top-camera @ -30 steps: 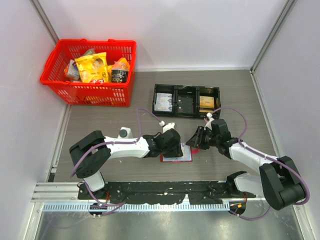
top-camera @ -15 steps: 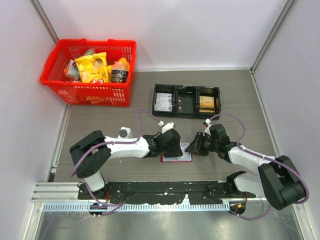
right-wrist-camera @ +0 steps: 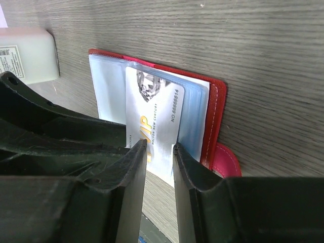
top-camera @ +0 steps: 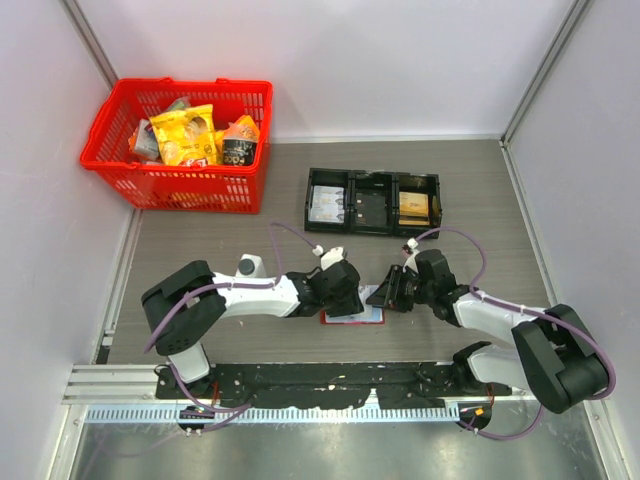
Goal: Take the credit cards out of the card holder
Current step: Remove the credit card from the card holder, then place the credit card in the storage box, then remove the credit card from the card holder.
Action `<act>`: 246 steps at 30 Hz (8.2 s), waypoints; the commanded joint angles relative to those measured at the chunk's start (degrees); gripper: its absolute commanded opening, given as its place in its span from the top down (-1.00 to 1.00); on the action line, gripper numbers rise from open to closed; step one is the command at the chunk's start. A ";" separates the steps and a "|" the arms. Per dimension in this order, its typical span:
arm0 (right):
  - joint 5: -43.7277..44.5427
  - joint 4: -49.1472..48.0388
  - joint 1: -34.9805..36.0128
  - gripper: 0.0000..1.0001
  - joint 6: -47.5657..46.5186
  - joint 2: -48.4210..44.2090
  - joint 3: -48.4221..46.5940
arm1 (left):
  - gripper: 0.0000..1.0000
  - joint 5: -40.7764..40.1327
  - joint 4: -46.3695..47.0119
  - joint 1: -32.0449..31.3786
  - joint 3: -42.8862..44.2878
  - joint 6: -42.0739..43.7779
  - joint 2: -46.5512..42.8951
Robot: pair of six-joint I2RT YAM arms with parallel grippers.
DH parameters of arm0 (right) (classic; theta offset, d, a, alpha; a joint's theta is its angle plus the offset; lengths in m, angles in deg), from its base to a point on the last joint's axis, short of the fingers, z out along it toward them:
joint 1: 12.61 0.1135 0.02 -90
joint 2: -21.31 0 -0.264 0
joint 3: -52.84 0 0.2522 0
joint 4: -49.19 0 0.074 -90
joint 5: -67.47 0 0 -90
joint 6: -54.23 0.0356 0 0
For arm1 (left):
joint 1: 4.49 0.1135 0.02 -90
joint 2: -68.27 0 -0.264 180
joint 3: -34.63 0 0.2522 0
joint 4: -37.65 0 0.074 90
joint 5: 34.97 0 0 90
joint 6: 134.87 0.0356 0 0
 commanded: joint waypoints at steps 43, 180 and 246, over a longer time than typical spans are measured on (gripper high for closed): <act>-7.25 8.36 0.67 -0.25 -14.15 -23.85 -10.69 | 1.00 12.75 -28.65 2.58 10.98 51.36 -18.89; 17.09 26.37 1.11 -0.59 -19.69 -32.56 -17.98 | 0.55 20.94 -7.66 35.80 36.65 33.19 16.53; 51.11 22.78 41.19 0.18 -6.51 20.09 -29.51 | -0.88 9.69 -21.03 28.00 8.79 41.28 -44.03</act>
